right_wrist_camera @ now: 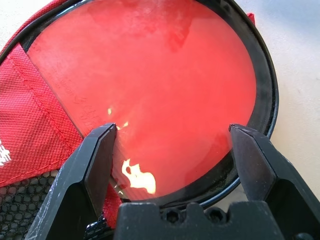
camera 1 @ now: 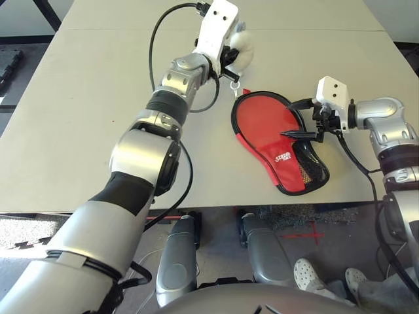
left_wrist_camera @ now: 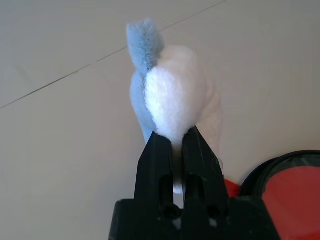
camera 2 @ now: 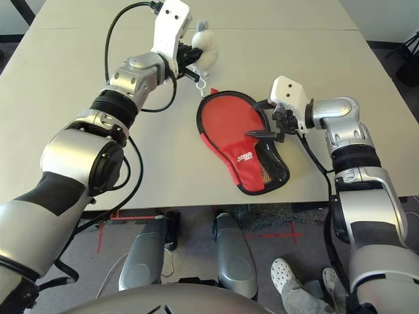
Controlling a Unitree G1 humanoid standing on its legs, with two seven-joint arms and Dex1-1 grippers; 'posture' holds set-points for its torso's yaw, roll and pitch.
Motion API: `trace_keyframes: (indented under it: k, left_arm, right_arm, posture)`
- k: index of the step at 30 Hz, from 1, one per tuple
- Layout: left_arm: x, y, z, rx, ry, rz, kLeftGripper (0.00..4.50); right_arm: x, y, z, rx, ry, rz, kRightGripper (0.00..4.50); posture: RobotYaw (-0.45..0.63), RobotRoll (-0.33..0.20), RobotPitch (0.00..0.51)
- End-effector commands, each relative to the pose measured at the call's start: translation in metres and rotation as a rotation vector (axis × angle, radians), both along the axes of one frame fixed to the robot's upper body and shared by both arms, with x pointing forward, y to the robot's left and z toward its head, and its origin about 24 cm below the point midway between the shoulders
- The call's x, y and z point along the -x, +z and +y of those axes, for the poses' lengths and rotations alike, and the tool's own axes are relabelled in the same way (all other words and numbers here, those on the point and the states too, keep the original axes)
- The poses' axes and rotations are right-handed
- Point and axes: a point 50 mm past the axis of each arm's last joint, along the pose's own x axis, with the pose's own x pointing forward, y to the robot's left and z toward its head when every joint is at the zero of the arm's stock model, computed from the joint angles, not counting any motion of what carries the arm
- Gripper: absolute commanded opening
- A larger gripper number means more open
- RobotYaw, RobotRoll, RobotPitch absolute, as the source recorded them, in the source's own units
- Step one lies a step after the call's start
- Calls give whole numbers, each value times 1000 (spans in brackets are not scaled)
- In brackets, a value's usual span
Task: Store the ping-pong paddle in its case and zip it.
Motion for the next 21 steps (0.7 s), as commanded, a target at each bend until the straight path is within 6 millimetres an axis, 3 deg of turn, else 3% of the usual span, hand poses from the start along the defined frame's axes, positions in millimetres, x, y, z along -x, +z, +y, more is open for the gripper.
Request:
trace_keyframes:
  k: [1,16,21]
  left_arm:
    - [4,10,-18,10,-14,-56,26]
    - [27,11,-81,64,-148,-65,26]
    - [38,-1,-100,0,-245,-49,26]
  right_arm:
    - [15,-45,-5,87,-18,181,4500]
    - [27,-52,-9,87,-40,201,4500]
    - [29,-53,-7,83,-43,205,4500]
  posture:
    - [-86,0,264]
    - [-138,0,276]
    - [-145,0,278]
